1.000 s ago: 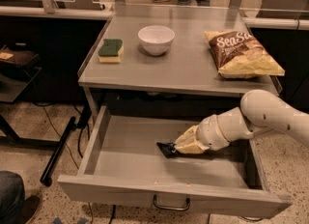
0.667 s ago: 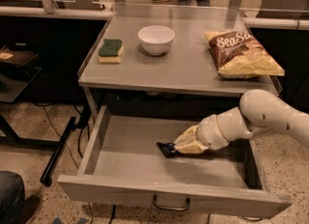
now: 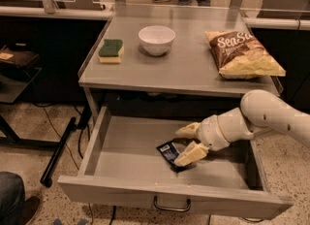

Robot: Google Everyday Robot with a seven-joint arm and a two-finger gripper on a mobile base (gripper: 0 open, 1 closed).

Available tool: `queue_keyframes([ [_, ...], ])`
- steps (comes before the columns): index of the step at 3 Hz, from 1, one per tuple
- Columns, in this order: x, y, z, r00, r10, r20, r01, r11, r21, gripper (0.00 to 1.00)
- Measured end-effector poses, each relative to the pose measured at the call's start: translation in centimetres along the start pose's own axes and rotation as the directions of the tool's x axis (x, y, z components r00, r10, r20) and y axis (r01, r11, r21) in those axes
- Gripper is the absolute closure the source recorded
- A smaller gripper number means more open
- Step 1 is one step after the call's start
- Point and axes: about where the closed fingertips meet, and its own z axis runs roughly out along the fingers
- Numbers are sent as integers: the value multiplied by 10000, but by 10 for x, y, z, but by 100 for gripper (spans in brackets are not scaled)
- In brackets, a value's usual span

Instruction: Place rxbar blueberry into top drawer

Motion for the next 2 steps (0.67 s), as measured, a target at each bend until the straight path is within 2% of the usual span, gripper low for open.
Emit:
queue_keyframes([
  [2, 0, 0, 0, 10000, 0, 0, 0, 10000, -2, 0],
])
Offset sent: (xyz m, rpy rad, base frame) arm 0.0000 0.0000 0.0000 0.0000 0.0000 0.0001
